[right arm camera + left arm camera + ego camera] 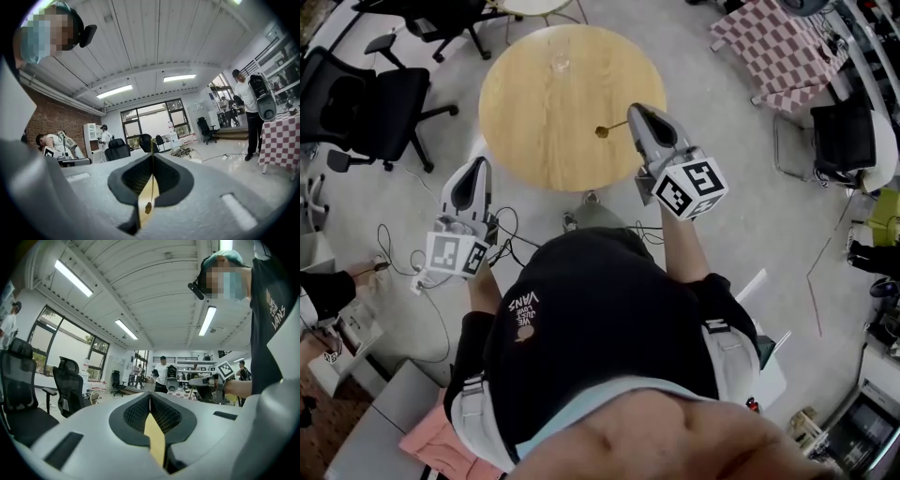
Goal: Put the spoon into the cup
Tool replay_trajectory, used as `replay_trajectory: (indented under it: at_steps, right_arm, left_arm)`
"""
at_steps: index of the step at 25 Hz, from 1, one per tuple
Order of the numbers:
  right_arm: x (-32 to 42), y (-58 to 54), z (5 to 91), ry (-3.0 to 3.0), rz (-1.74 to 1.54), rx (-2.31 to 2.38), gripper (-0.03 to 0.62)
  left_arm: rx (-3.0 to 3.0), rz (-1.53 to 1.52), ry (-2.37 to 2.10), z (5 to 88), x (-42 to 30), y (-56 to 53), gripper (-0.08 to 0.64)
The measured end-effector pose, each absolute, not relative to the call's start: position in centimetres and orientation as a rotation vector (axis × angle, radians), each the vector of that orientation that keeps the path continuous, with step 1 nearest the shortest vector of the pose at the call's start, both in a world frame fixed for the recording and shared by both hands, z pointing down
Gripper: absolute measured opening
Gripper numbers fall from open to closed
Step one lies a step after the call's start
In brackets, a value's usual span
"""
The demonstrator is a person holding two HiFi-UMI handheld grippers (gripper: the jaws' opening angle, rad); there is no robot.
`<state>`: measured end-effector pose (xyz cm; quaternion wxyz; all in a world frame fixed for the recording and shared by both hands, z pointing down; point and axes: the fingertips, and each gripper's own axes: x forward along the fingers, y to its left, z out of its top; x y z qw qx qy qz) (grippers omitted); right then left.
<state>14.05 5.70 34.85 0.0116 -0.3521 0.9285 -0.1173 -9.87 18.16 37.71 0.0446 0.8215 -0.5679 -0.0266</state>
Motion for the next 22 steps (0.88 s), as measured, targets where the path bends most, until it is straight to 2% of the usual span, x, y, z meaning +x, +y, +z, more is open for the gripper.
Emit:
replay_trajectory:
  at_steps: [22]
  right_arm:
    - [15.9,-5.2,35.1,2.956,-0.364,-0.953,-0.002]
  left_arm:
    - [2.466,-0.083,-1.84,37.3,-6.4,7.8,-0.003]
